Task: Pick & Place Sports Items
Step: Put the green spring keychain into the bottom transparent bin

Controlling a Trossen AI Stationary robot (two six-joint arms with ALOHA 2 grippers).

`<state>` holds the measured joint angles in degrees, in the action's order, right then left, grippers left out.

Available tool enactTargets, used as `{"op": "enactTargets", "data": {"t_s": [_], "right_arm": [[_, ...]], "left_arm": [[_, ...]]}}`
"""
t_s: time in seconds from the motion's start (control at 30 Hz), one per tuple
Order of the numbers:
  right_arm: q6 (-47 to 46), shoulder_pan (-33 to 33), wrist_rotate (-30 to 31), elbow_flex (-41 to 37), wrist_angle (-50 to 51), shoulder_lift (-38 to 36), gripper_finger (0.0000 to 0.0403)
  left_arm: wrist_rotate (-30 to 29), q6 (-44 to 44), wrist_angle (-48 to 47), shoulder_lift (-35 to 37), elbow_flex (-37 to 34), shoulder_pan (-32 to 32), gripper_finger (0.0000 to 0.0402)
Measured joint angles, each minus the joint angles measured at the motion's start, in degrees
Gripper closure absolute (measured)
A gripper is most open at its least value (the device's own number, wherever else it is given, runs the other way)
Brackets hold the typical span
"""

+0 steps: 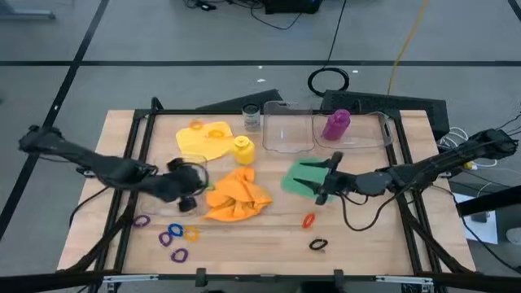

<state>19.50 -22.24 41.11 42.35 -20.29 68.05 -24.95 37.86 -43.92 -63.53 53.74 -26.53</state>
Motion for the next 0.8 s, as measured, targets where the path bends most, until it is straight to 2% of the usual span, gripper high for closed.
{"op": "enactTargets", "data": {"t_s": [0.2, 0.4, 0.53, 0.8], "right_arm": [[-5.88, 0.48, -6.62, 0.00, -0.03, 0.00, 0.0165], [-15.54, 0.23, -6.89, 0.00, 0.35, 0.00, 0.0165], [-22.19, -0.68, -6.93, 0.00, 2.15, 0.00, 0.0165], [-30.93, -4.36, -6.80, 0.00, 1.42, 3.86, 0.0165]], "left_arm": [[3.37, 15.67, -10.31, 0.50, 0.00, -5.98, 0.0386], [8.38, 24.93, -19.01, -2.23, 0.00, -6.88, 0.0386], [10.68, 26.40, -23.30, -5.21, 0.00, -6.77, 0.0386], [12.70, 23.18, -23.59, -10.49, 0.00, -5.56, 0.0387]]}}
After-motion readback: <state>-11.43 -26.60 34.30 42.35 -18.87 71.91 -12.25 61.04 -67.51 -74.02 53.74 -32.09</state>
